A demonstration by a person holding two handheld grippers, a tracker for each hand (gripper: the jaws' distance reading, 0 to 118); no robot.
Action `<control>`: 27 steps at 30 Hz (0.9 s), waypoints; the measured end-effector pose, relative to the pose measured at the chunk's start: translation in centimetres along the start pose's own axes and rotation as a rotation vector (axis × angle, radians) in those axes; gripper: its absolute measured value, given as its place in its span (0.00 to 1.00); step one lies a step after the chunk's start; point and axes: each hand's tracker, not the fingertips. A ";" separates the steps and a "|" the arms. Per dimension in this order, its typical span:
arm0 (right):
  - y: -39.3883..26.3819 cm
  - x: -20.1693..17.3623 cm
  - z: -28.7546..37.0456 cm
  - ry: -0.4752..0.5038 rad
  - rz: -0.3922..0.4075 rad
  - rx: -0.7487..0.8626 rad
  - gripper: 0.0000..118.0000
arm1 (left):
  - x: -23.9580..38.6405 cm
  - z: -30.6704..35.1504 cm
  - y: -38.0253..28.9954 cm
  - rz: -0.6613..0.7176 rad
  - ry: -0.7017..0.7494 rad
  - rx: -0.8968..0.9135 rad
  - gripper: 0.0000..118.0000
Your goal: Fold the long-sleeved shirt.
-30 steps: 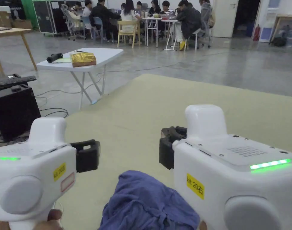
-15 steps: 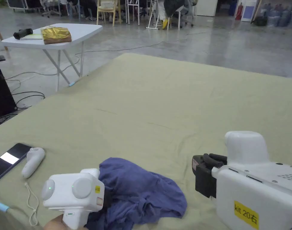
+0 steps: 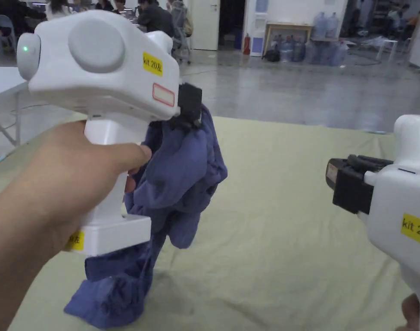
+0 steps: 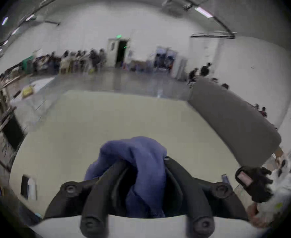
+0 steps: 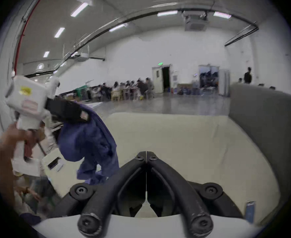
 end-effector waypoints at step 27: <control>-9.6 18.1 7.2 -0.293 -0.188 -0.114 0.00 | 12.6 -18.3 -19.2 0.060 -0.167 -0.278 0.84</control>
